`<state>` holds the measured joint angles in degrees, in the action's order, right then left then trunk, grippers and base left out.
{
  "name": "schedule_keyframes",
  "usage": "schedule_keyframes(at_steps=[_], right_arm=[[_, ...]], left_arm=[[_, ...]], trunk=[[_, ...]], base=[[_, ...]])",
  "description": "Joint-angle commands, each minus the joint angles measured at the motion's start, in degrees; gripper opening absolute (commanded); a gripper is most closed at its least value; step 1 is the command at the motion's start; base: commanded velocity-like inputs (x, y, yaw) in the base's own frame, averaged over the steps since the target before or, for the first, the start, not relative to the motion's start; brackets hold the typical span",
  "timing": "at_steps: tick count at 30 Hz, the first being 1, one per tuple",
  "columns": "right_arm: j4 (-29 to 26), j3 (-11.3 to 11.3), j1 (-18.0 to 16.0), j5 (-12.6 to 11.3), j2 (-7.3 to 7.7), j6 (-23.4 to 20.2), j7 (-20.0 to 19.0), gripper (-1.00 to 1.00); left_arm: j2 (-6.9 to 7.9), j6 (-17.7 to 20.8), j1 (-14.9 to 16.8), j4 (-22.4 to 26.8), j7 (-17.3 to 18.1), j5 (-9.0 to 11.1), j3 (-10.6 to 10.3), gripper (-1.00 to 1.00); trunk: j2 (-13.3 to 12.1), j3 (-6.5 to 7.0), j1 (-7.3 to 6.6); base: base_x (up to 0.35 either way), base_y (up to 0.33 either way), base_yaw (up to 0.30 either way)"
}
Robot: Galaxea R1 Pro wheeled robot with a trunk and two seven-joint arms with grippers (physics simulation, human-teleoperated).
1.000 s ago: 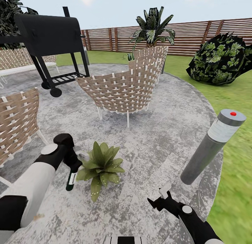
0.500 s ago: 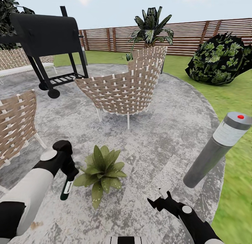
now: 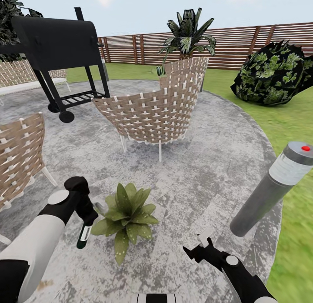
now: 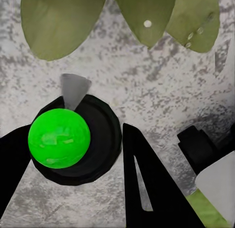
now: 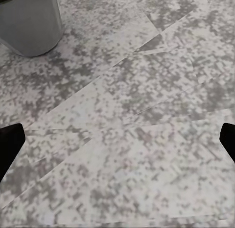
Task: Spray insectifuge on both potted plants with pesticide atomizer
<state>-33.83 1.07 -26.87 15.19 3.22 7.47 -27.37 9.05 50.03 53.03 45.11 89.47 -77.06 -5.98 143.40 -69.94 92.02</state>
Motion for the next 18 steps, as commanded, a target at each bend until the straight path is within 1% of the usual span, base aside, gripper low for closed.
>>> schedule_keyframes(at_steps=[1,4,5,7,9,12,14,18], right_arm=[[-0.01,0.07,-0.02,0.55,0.03,0.35,0.04,1.0],[0.05,0.07,-0.02,0.55,0.03,0.35,0.04,1.0],[0.06,0.07,-0.02,0.55,0.03,0.35,0.04,1.0],[0.08,0.09,-0.02,0.55,0.03,0.35,0.04,1.0],[0.08,0.09,-0.02,0.55,0.02,0.35,0.04,1.0],[0.12,0.13,-0.02,0.58,-0.02,0.35,0.04,1.0],[0.16,0.16,-0.02,0.57,-0.05,0.35,0.04,1.0],[0.15,0.1,-0.02,0.56,-0.05,0.35,0.05,1.0]], left_arm=[[0.41,0.43,-0.16,0.03,0.53,-0.43,-0.19,-1.0],[1.84,0.18,-2.65,0.04,0.53,-0.32,-0.17,-1.0],[2.14,0.13,-4.13,0.05,0.53,-0.3,-0.17,-1.0],[2.28,0.02,-5.99,0.16,0.53,-0.28,-0.15,-1.0],[2.12,0.06,-6.48,1.13,0.53,-0.22,-0.1,-1.0],[1.6,0.13,-6.56,5.4,0.53,-0.26,-0.41,-1.0],[1.78,0.01,-6.31,6.99,0.53,-0.53,-0.54,-1.0],[2.27,-0.15,-6.23,7.56,0.53,-1.0,-0.64,-1.0]], trunk=[[0.02,-0.05,-0.01],[0.02,-0.05,-0.01],[0.02,-0.05,-0.01],[0.02,-0.05,-0.01],[0.02,-0.05,-0.01],[0.02,-0.05,-0.01],[0.02,-0.05,-0.01],[0.02,-0.05,-0.01]], base=[[0.021,0.007,0.0],[0.007,0.002,0.0],[0.002,0.001,0.0],[0.001,0.0,0.0],[0.0,0.0,0.0],[0.0,0.0,0.0],[0.0,0.0,0.0],[0.0,0.0,0.0]])
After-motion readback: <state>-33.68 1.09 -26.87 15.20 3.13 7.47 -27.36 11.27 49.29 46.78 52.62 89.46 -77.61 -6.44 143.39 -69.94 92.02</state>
